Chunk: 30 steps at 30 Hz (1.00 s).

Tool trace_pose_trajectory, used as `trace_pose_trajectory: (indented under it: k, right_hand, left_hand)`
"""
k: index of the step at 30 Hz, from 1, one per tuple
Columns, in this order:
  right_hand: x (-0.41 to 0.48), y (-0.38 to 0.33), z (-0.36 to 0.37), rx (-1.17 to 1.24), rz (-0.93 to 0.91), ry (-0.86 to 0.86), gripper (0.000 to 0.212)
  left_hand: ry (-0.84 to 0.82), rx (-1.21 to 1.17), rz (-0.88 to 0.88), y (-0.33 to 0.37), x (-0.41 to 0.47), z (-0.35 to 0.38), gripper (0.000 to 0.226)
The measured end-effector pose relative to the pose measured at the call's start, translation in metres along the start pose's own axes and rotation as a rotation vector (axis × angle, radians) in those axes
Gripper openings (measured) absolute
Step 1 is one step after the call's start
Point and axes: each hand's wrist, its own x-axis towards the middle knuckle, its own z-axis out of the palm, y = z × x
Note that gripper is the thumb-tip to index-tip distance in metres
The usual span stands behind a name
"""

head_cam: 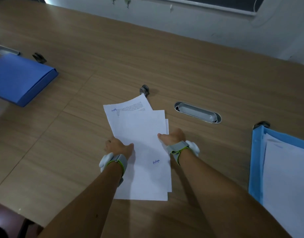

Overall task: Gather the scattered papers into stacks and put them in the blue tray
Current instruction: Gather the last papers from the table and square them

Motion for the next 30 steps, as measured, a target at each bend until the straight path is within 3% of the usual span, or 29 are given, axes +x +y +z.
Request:
trace_pose_trajectory:
  k: [5, 8, 11, 13, 16, 21, 26, 30]
  right_hand:
    - [-0.01, 0.012, -0.002, 0.062, 0.07, -0.088, 0.051]
    - [-0.016, 0.023, -0.004, 0.053, 0.117, -0.096, 0.041]
    - [-0.03, 0.027, -0.003, -0.092, 0.12, 0.082, 0.043]
    - [-0.036, 0.028, -0.003, -0.127, 0.13, 0.187, 0.041]
    - [-0.037, 0.038, -0.011, 0.047, 0.147, 0.062, 0.047]
    - [-0.038, 0.062, -0.024, 0.221, 0.118, -0.098, 0.059]
    - [-0.055, 0.091, -0.061, 0.79, 0.107, -0.251, 0.065]
    - [-0.069, 0.087, -0.102, 1.004, -0.009, -0.254, 0.043]
  left_hand:
    - [-0.132, -0.292, -0.087, 0.0, -0.001, -0.001, 0.071]
    - [-0.225, -0.246, -0.102, -0.004, -0.003, 0.002, 0.051]
    - [-0.252, -0.128, -0.041, 0.0, -0.017, 0.007, 0.037]
    - [-0.213, -0.052, 0.007, 0.003, -0.026, 0.011, 0.045]
    - [-0.184, -0.153, 0.108, 0.004, -0.041, 0.02, 0.044]
    - [-0.304, -0.423, 0.218, -0.001, -0.053, 0.025, 0.05]
    - [-0.387, -0.491, 0.368, 0.012, -0.066, 0.01, 0.044]
    - [-0.399, -0.531, 0.429, 0.056, -0.084, -0.01, 0.049]
